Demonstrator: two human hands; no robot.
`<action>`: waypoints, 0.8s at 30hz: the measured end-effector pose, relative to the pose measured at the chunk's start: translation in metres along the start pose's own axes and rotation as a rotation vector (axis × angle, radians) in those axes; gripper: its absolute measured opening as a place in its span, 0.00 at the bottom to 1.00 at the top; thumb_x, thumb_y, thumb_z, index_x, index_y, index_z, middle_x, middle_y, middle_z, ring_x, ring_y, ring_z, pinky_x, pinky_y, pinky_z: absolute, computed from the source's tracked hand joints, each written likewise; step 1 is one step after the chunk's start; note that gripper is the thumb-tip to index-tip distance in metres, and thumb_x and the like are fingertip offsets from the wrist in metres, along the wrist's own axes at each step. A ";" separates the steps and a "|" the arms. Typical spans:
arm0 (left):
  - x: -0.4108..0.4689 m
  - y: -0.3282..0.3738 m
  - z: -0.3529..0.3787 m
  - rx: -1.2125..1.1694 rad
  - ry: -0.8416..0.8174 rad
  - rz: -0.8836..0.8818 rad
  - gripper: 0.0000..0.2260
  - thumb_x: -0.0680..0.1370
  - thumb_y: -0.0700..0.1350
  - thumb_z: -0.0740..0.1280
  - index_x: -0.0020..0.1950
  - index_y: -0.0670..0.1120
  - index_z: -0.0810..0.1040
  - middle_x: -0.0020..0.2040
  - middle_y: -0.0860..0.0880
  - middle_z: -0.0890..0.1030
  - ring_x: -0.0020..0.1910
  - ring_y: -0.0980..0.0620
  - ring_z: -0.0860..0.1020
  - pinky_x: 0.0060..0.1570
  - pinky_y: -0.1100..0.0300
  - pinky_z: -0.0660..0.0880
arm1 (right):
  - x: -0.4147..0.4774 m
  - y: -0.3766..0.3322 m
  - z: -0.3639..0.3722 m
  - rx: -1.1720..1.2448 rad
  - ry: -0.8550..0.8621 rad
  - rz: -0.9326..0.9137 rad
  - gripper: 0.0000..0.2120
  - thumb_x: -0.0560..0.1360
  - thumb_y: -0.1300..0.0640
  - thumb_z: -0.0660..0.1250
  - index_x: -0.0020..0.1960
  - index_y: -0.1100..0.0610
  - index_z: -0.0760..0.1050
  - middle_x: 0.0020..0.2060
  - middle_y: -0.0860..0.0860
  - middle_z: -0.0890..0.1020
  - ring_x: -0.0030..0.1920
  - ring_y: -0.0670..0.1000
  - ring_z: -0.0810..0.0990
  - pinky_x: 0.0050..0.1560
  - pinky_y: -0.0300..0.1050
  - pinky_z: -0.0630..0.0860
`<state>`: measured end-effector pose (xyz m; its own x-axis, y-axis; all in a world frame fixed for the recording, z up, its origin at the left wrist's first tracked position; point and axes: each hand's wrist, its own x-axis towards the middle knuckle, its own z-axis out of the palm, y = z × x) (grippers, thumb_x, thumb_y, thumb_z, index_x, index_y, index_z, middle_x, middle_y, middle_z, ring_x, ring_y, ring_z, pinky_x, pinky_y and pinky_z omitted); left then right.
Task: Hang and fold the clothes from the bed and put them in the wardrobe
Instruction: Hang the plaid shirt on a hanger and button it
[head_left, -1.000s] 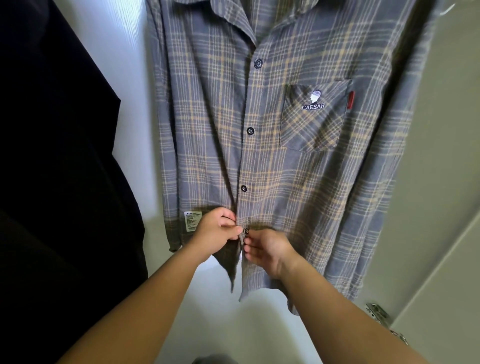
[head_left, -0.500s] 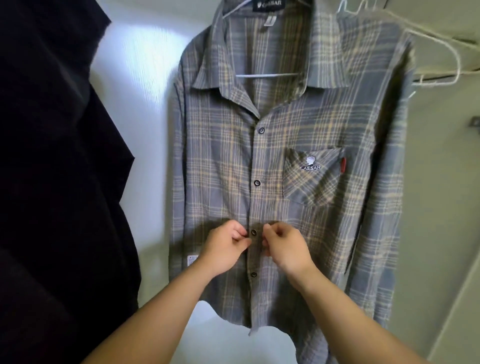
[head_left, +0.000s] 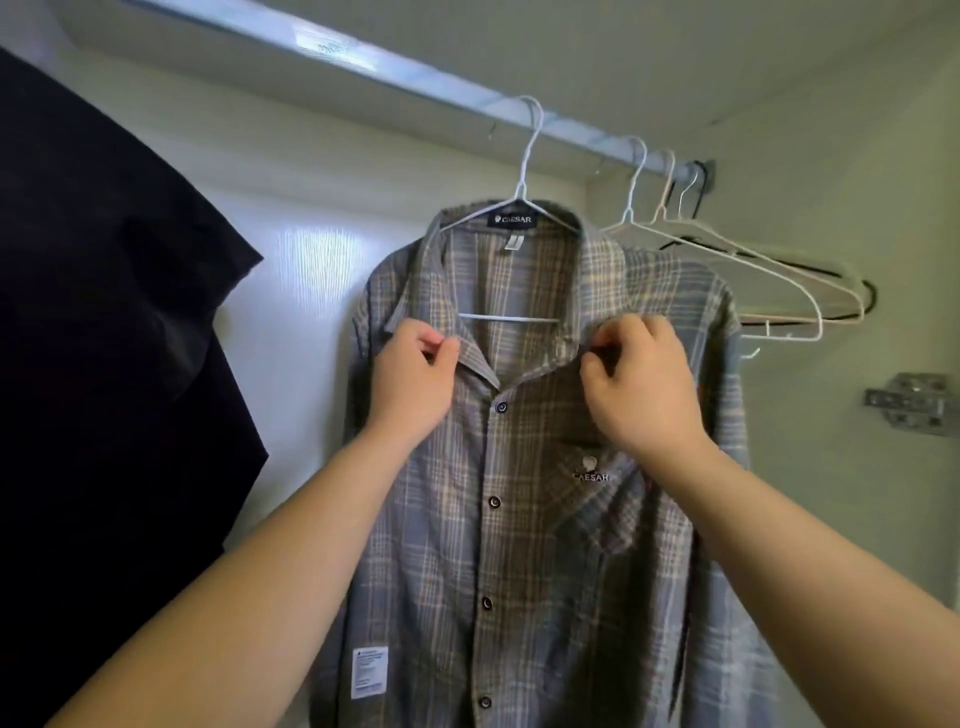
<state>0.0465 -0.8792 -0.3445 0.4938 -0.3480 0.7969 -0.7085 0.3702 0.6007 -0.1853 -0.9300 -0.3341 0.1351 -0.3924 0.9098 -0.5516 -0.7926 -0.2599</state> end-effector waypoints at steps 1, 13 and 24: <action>0.011 0.007 -0.003 0.013 0.030 0.018 0.06 0.81 0.50 0.67 0.49 0.49 0.75 0.45 0.51 0.81 0.41 0.46 0.83 0.48 0.47 0.79 | 0.012 -0.001 -0.005 -0.073 0.054 -0.025 0.07 0.76 0.56 0.66 0.53 0.56 0.75 0.52 0.56 0.75 0.55 0.60 0.73 0.53 0.52 0.71; 0.110 0.046 -0.016 0.332 -0.012 0.093 0.22 0.81 0.58 0.61 0.70 0.45 0.73 0.69 0.46 0.74 0.65 0.44 0.75 0.63 0.52 0.70 | 0.086 -0.004 -0.023 -0.195 0.182 0.053 0.18 0.80 0.49 0.56 0.64 0.55 0.74 0.62 0.58 0.76 0.64 0.62 0.71 0.63 0.58 0.65; 0.145 0.055 -0.006 0.554 -0.060 0.158 0.09 0.83 0.46 0.57 0.46 0.47 0.72 0.55 0.38 0.81 0.49 0.39 0.75 0.45 0.55 0.68 | 0.130 -0.022 -0.019 -0.105 -0.247 -0.016 0.18 0.83 0.43 0.58 0.42 0.53 0.73 0.38 0.51 0.77 0.45 0.59 0.78 0.39 0.48 0.69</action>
<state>0.0818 -0.9045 -0.1950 0.3428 -0.3793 0.8595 -0.9375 -0.0792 0.3389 -0.1716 -0.9549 -0.2043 0.3341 -0.4927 0.8035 -0.6282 -0.7519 -0.1999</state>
